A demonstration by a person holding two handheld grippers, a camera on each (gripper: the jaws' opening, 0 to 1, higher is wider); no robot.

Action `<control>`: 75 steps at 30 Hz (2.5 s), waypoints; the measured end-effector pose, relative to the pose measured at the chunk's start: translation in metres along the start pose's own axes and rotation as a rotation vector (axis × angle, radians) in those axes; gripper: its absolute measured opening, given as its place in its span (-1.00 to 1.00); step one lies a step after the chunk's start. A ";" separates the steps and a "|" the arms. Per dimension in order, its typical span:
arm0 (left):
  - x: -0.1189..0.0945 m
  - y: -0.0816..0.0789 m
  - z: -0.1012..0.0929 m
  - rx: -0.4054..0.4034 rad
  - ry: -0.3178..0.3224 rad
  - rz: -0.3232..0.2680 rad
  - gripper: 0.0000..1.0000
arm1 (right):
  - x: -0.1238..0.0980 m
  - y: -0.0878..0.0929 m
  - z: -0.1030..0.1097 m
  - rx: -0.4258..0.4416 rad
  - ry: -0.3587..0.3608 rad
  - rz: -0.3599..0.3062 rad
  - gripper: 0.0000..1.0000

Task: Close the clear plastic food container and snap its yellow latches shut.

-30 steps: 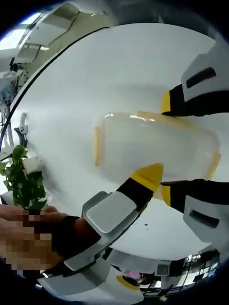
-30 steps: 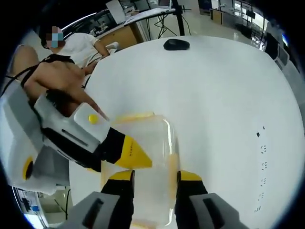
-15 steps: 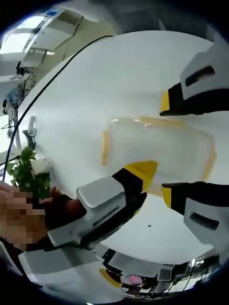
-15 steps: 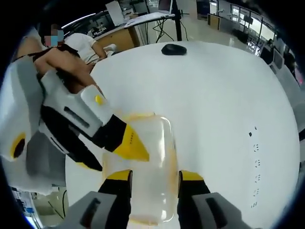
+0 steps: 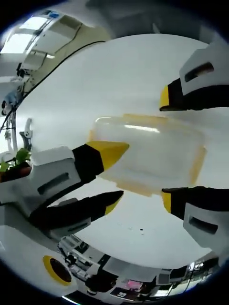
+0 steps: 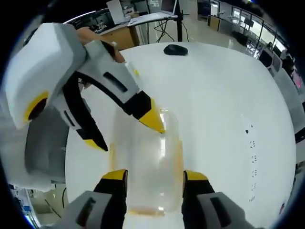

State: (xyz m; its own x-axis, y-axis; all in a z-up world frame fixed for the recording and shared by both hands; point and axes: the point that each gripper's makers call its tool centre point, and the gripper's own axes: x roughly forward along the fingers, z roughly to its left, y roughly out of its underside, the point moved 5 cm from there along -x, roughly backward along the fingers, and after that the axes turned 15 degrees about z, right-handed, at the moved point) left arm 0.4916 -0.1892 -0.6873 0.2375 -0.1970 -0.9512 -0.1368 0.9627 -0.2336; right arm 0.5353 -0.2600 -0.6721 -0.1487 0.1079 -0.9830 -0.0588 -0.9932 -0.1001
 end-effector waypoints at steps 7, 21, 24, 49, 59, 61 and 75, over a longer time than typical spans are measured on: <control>0.003 0.006 0.006 0.015 0.020 0.022 0.39 | 0.001 0.009 0.006 -0.007 0.015 0.021 0.02; 0.010 0.015 0.016 0.044 0.025 0.052 0.49 | 0.005 0.026 0.020 -0.018 0.055 0.038 0.17; 0.011 0.014 0.017 0.051 0.027 0.054 0.51 | 0.006 0.028 0.023 -0.023 0.069 0.044 0.19; 0.024 0.011 0.017 0.068 0.059 0.073 0.50 | 0.019 0.035 0.025 -0.012 0.170 0.012 0.26; 0.022 0.014 0.016 0.066 0.058 0.077 0.49 | 0.019 0.032 0.027 -0.008 0.168 0.011 0.25; 0.021 0.017 0.016 0.067 0.059 0.077 0.49 | 0.019 0.029 0.028 -0.009 0.168 0.010 0.25; 0.013 0.051 0.012 0.068 0.059 0.093 0.49 | 0.026 -0.007 0.040 -0.033 0.164 0.011 0.25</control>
State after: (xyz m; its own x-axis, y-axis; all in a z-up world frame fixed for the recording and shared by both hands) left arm 0.4992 -0.1401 -0.7096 0.1699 -0.1148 -0.9787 -0.0900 0.9872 -0.1314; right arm 0.4924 -0.2484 -0.6913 0.0145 0.0913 -0.9957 -0.0250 -0.9955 -0.0917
